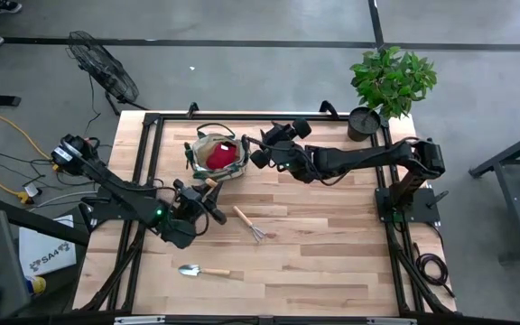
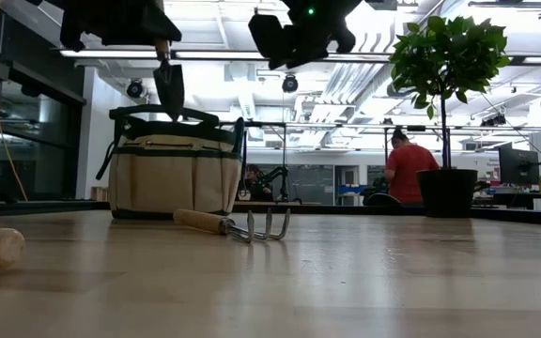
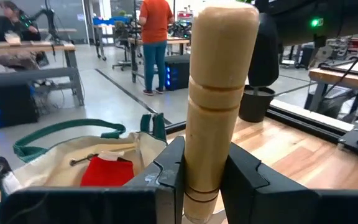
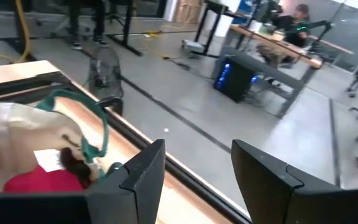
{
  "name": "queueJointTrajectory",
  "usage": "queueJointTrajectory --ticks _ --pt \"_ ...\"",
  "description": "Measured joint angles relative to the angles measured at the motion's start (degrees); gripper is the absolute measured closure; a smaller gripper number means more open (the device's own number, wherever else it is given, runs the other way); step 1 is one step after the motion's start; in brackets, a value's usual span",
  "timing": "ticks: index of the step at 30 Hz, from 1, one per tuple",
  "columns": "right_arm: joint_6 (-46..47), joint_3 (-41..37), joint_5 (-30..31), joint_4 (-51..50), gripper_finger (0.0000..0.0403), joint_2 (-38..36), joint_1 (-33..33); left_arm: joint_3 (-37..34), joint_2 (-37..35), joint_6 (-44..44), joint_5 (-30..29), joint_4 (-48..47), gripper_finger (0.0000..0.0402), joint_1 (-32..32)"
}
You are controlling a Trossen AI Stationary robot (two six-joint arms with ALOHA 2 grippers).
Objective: Pick & Place Garden tools in Gardening bag
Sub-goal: Put the brown trowel into the gardening bag
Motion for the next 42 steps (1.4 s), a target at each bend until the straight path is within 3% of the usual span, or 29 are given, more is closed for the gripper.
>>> queueJointTrajectory --ticks 18,24,27,35,42 --pt "0.1 0.0 2.12 -0.3 0.0225 0.0 0.0 0.0 4.33 -1.3 -3.88 -0.82 0.0337 0.09" --pt "0.12 0.0 2.12 -0.31 0.0225 0.0 0.0 0.0 4.02 -10.48 2.44 -1.74 0.0337 0.81" --pt "0.13 0.0 2.1 -0.28 0.0225 0.0 0.0 0.0 3.95 -16.51 6.05 -7.64 0.0337 2.41" --pt "0.14 0.0 2.08 -0.31 0.0225 0.01 0.11 0.0 3.95 -42.85 12.55 -29.98 0.0337 7.02" --pt "0.44 0.0 2.08 -0.31 0.0225 0.02 0.11 8.58 4.11 -43.28 12.26 -44.48 0.0337 6.84"
